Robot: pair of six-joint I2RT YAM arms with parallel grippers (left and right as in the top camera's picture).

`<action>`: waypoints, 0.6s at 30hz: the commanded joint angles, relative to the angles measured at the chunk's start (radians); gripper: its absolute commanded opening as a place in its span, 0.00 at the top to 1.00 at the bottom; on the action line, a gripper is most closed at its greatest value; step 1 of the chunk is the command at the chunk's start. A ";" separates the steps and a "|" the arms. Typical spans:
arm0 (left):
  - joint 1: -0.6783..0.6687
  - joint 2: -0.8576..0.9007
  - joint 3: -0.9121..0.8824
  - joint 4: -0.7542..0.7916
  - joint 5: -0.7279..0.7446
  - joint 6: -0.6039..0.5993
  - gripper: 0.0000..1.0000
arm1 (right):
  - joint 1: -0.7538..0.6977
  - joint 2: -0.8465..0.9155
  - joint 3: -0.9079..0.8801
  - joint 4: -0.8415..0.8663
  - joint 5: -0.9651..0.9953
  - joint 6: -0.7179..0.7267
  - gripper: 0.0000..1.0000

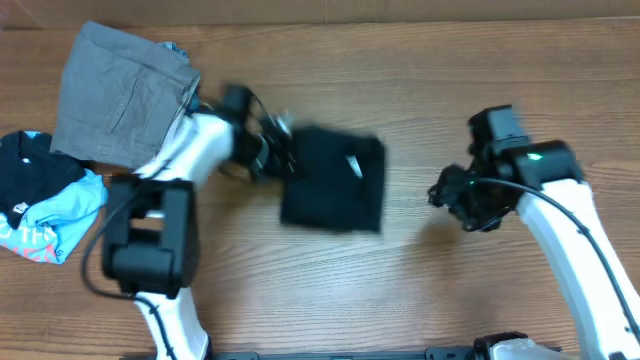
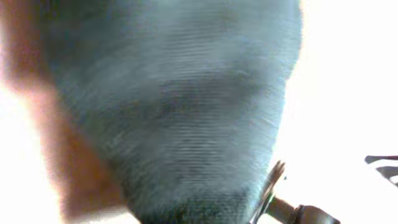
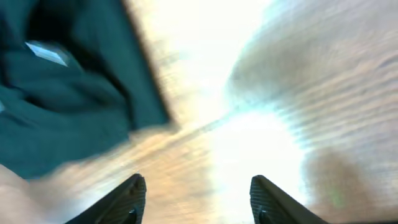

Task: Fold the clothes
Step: 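Carry the bundle left and place it on the grey garment stack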

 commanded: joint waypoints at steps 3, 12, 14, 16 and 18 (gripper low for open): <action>0.216 -0.099 0.292 0.018 0.048 0.034 0.96 | -0.012 -0.047 0.058 -0.005 0.008 -0.014 0.40; 0.553 -0.077 0.375 0.101 -0.325 0.003 0.74 | -0.012 -0.047 0.058 -0.021 -0.015 -0.014 0.39; 0.609 -0.056 0.375 0.047 -0.370 -0.007 0.34 | -0.012 -0.047 0.058 -0.019 -0.013 -0.014 0.39; 0.658 -0.035 0.375 -0.052 -0.375 -0.007 0.00 | -0.013 -0.047 0.058 -0.011 -0.013 -0.014 0.39; 0.695 -0.030 0.375 -0.148 -0.377 -0.003 0.00 | -0.013 -0.047 0.059 -0.002 -0.013 -0.014 0.39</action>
